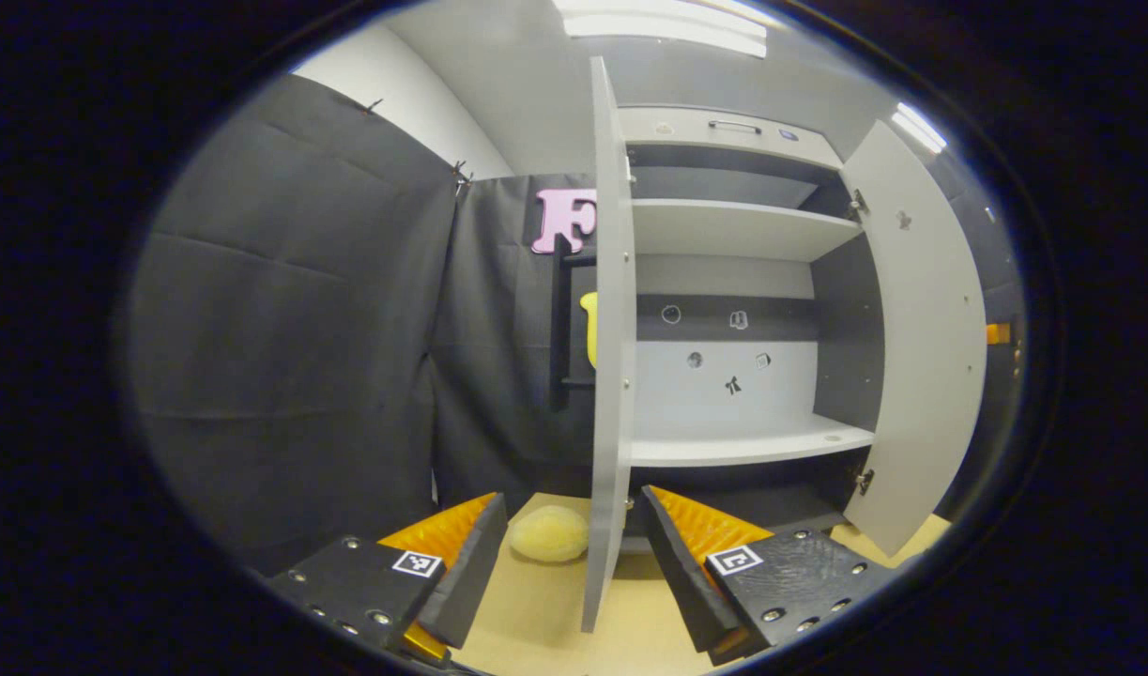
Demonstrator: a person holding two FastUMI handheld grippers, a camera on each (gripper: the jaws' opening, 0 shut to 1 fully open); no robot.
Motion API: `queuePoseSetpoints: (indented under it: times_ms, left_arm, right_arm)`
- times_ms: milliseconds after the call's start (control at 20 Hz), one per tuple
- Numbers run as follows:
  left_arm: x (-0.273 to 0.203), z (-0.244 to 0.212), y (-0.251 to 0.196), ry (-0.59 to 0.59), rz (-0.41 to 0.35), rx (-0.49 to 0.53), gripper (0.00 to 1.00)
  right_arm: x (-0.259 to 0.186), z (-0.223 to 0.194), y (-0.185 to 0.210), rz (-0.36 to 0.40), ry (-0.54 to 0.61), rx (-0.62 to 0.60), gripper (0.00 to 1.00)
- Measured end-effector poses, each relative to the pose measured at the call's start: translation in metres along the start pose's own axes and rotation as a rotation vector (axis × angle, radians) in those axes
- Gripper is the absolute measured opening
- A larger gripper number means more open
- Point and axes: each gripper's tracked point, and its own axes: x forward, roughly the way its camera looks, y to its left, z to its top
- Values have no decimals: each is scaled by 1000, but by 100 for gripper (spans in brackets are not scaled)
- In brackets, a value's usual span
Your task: Grasp the bottle in the cabinet with the left hand and place it on the coaster, then close the right door with the right hand and the left door with the left hand.
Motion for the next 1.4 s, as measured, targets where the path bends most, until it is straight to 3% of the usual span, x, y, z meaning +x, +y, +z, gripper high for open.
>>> queuePoseSetpoints:
  times_ms: [50, 100, 150, 200, 500, 550, 750, 800, 1150, 1300, 1400]
  left_arm:
    - [2, 0, 5, -1, -2, -2, 88]
    - [3, 1, 10, -3, -2, -2, 88]
    - [4, 2, 14, -6, -3, -2, 87]
    - [5, 3, 19, -10, -4, 0, 87]
    - [7, -7, 44, 1, 1, -1, 87]
    - [9, -9, 48, 4, 2, -2, 88]
    - [6, -16, 68, 8, 16, 2, 88]
    - [8, -19, 71, 14, 18, 1, 87]
    - [4, -29, 104, 31, 49, -6, 88]
    - [1, -31, 123, 33, 64, -1, 87]
    - [-2, -31, 135, 36, 77, -5, 88]
  right_arm:
    - [-1, 0, 5, -2, -1, -1, 89]
    - [-3, -1, 10, 1, -2, 2, 93]
    - [-4, -1, 17, 8, 0, 8, 89]
    - [-5, -1, 25, 19, 0, 14, 93]
    - [-8, -1, 61, 48, -7, 6, 93]
    - [-9, -1, 66, 48, -6, 5, 89]
    - [-7, -2, 87, 58, -9, 16, 93]
    - [-6, -1, 93, 63, -8, 24, 89]
    - [11, -4, 154, 150, 8, 80, 94]
    - [20, -8, 181, 187, 20, 77, 89]
    - [25, -7, 191, 180, 8, 54, 94]
